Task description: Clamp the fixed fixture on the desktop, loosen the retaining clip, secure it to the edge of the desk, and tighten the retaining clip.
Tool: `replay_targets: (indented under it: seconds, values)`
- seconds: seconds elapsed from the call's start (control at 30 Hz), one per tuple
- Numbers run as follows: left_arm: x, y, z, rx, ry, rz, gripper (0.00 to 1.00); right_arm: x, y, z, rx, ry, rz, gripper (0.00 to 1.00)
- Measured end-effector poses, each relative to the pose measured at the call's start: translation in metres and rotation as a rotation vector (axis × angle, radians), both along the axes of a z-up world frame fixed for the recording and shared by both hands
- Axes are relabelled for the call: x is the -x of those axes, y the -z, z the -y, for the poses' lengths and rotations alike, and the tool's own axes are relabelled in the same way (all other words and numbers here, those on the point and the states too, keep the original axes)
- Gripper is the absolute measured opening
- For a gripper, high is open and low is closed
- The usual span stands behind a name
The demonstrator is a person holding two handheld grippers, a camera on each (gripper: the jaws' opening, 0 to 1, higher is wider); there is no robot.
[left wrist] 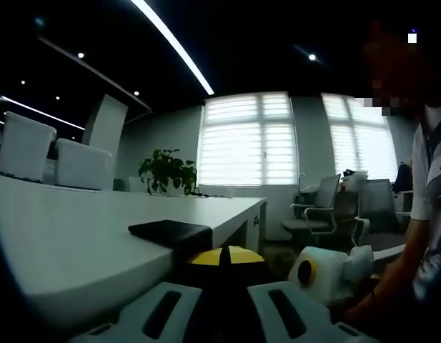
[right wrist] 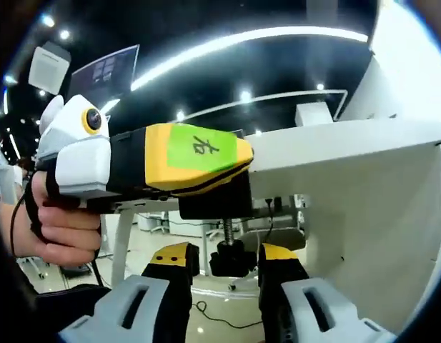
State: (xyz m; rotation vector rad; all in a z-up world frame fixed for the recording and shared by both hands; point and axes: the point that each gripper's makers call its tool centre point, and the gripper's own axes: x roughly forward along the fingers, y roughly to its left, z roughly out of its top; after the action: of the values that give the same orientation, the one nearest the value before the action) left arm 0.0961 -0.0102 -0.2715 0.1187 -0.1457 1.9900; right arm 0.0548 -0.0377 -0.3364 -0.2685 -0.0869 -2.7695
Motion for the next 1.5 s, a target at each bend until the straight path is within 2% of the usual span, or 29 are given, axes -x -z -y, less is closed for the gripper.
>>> replay_targets:
  seconds: [0.1, 0.17, 0.33, 0.47, 0.6, 0.83, 1.0, 1.07, 1.1, 1.17, 1.2, 1.27, 1.4, 1.5]
  values:
    - [0.000, -0.001, 0.000, 0.004, -0.003, -0.003, 0.01, 0.006, 0.002, -0.001, -0.010, 0.014, -0.009, 0.31]
    - [0.000, -0.002, 0.002, 0.001, -0.005, -0.004, 0.01, 0.010, 0.003, -0.006, -0.022, 0.028, 0.002, 0.25]
    - [0.000, -0.010, 0.005, -0.013, -0.006, -0.009, 0.01, 0.012, 0.005, -0.007, -0.036, 0.005, -0.010, 0.25]
    - [0.000, -0.009, 0.005, -0.017, -0.003, -0.010, 0.01, 0.011, 0.005, -0.003, -0.057, -0.080, -0.031, 0.25]
    - [0.000, -0.009, 0.004, -0.017, -0.002, -0.011, 0.01, 0.011, 0.005, 0.000, -0.067, -0.169, -0.027, 0.25]
    - [0.000, -0.009, 0.004, -0.020, -0.002, -0.012, 0.01, 0.011, 0.005, 0.002, -0.082, -0.238, -0.029, 0.25]
    - [-0.001, -0.009, 0.004, -0.024, -0.003, -0.011, 0.01, 0.009, 0.006, 0.000, -0.081, -0.185, -0.027, 0.26]
    - [-0.001, -0.009, 0.004, -0.024, -0.003, -0.011, 0.01, 0.006, 0.007, -0.007, -0.042, -0.120, 0.001, 0.30]
    - [-0.001, -0.009, 0.004, -0.024, -0.003, -0.012, 0.01, 0.004, 0.009, -0.014, -0.011, -0.060, 0.032, 0.33]
    - [-0.001, -0.009, 0.004, -0.023, -0.003, -0.012, 0.01, -0.003, 0.013, -0.020, 0.023, -0.002, 0.082, 0.34]
    - [-0.001, -0.009, 0.004, -0.023, -0.003, -0.012, 0.01, -0.007, 0.012, -0.018, 0.043, 0.001, 0.083, 0.34]
    - [0.000, -0.009, 0.004, -0.024, -0.003, -0.013, 0.01, -0.009, 0.012, -0.012, 0.012, 0.005, 0.082, 0.34]
    - [0.000, -0.009, 0.005, -0.023, -0.005, -0.010, 0.01, -0.005, 0.009, -0.006, -0.020, 0.024, 0.067, 0.34]
    - [0.000, -0.008, 0.005, -0.023, -0.005, -0.010, 0.01, 0.002, 0.011, -0.007, -0.005, 0.040, 0.082, 0.33]
